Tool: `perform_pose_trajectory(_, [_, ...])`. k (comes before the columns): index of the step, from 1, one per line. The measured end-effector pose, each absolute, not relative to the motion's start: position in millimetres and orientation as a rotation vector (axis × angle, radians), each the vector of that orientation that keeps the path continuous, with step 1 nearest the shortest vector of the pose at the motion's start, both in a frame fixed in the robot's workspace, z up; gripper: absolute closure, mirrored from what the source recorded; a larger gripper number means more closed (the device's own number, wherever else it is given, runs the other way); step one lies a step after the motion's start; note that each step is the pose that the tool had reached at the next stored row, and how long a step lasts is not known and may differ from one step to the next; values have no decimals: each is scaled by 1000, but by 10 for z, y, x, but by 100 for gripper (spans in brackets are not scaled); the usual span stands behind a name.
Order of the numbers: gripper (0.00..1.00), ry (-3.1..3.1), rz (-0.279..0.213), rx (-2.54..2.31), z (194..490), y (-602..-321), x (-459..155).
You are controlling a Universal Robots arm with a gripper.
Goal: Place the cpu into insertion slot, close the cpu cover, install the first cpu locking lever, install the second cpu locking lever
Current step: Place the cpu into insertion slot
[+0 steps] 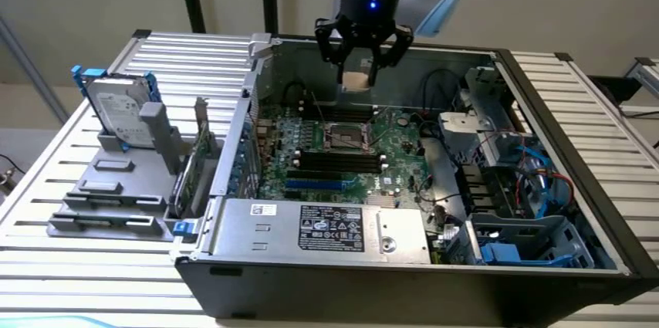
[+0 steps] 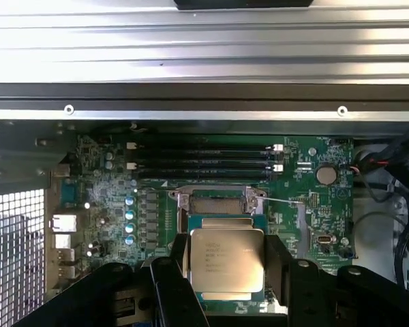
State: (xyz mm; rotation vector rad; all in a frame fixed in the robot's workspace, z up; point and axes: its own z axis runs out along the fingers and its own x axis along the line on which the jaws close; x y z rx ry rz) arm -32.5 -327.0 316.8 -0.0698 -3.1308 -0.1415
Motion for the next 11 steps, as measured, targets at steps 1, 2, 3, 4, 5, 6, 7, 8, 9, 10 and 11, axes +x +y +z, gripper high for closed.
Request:
perform_pose_trajectory(1, [45,-3130,-141,-96,3162,-3269,-325])
perform_pose_trajectory(2, [45,-3128,-141,-121,3157,-3269,-325])
perform_pose_trajectory(3, [45,-3127,-141,-146,3152,-3270,-325])
perform_pose_trajectory(4, [45,-3126,-141,-175,3147,-3269,-326])
perform_pose_trajectory(5, [45,-3124,-141,-202,3143,-3269,-325])
perform_pose_trajectory(6, [45,-3123,-141,-230,3139,-3269,-325])
perform_pose_trajectory(7, [45,-3121,-141,-257,3137,-3270,-325])
perform_pose_trajectory(8, [45,-3119,-142,-286,3134,-3270,-326])
perform_pose_trajectory(9, [45,-3116,-142,-313,3131,-3269,-325])
perform_pose_trajectory(10, [45,-3114,-142,-340,3128,-3269,-325])
perform_pose_trajectory(11, [45,-3111,-142,-367,3125,-3269,-325])
